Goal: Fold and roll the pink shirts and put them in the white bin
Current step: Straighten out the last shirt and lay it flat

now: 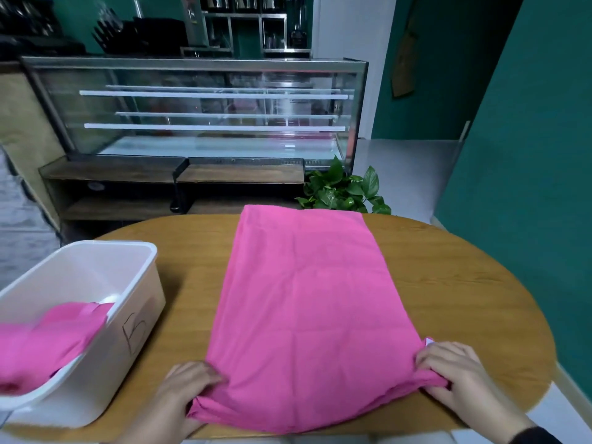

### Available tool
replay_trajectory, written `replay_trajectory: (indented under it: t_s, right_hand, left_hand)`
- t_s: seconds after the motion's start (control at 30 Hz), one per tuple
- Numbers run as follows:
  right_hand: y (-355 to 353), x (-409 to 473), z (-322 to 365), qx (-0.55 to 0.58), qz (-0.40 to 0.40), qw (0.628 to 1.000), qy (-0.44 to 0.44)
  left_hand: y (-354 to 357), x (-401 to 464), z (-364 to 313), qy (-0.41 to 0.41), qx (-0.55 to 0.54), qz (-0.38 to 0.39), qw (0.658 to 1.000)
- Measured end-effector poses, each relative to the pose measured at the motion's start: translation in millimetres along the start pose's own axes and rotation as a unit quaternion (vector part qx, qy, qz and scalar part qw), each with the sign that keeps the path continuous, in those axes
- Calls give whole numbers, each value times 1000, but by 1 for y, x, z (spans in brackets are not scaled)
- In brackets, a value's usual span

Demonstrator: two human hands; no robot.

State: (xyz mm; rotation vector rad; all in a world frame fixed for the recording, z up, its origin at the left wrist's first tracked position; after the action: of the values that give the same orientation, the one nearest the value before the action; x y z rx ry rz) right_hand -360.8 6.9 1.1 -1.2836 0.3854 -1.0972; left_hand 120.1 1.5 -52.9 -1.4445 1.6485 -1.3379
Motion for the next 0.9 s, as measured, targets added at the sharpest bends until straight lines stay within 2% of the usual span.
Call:
replay_trajectory:
  t_s: [0.07, 0.17, 0.27, 0.37, 0.5, 0.57, 0.63, 0.8, 0.9]
  right_hand:
    - [7, -3, -3, 14, 15, 1000, 12]
    - [9, -14, -11, 48, 18, 998, 43]
    - [-7, -20, 0, 20, -32, 998, 48]
    - [-16, -20, 13, 8, -71, 996, 43]
    - [-20, -15, 23, -32, -76, 995, 48]
    - [-16, -17, 18, -86, -48, 994, 43]
    - [-13, -18, 12, -53, -16, 996, 68]
    - [-33, -12, 17, 99, -50, 985, 136]
    - [-40, -4, 15, 163, -81, 970, 160]
  left_hand:
    - [-20, 11, -30, 47, -33, -2, 998]
    - [-29, 12, -34, 60, -92, -25, 994]
    - [-32, 2, -27, 12, -176, -12, 984]
    - [-37, -4, -30, -17, -180, -27, 983]
    - [-39, -7, -38, -17, -160, -11, 987]
    - [-42, -7, -34, -62, -211, -3, 975]
    - [-48, -7, -30, -125, -276, -15, 953]
    - [-65, 12, -42, -193, -355, 0, 915]
    - [-73, 33, -47, -199, -349, -15, 915]
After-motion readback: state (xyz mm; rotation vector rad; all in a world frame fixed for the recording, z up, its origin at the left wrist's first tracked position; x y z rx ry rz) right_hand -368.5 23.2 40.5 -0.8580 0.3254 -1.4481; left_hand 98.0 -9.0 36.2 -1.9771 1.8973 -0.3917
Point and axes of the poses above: each hand's wrist, its own x-axis towards the middle knuckle, its own y-axis out of the palm, z = x × y, the point moved 7 cm from there along x, towards the middle knuckle, and after that the axes turned 11 degrees about -y, right-handed, at the moved point
